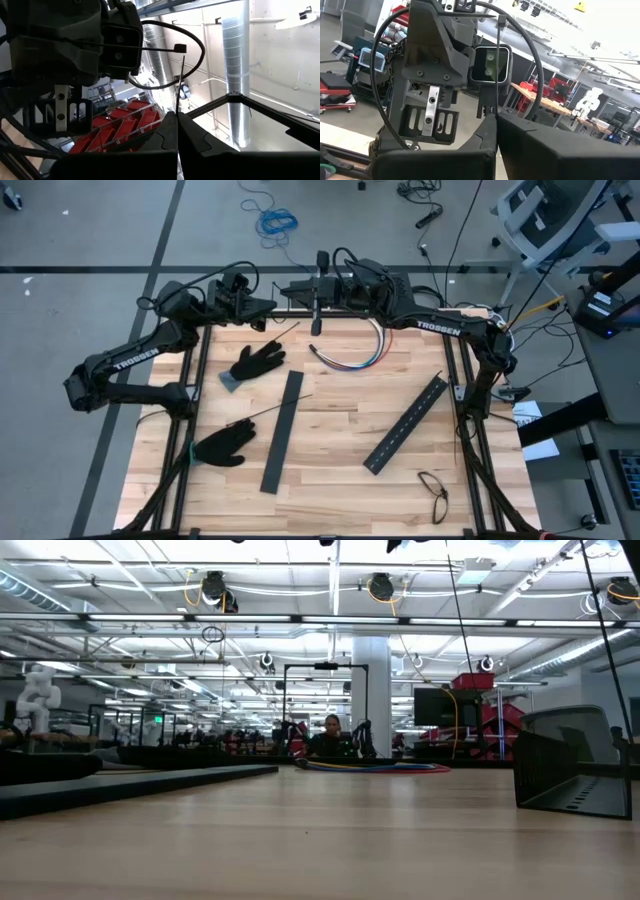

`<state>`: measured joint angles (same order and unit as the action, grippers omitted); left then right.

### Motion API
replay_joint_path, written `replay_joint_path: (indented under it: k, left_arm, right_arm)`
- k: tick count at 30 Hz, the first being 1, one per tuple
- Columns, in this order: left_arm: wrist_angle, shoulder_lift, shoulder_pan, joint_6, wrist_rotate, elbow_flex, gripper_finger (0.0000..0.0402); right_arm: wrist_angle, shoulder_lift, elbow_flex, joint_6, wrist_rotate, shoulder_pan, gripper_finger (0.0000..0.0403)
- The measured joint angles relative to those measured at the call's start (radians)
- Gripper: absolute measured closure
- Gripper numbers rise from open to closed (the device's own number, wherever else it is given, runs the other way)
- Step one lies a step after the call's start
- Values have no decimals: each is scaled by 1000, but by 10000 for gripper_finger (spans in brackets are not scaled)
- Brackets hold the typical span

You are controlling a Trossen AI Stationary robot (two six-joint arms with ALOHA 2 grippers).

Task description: Ziptie cables

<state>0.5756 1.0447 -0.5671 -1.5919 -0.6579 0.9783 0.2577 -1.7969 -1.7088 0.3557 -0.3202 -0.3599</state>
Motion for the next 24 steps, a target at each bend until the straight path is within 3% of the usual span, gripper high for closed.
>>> replay_joint_path:
  k: [24]
  left_arm:
    - [0,0,0,-1,8,0,401]
  right_arm:
    - [-6,0,0,-2,-26,2,403]
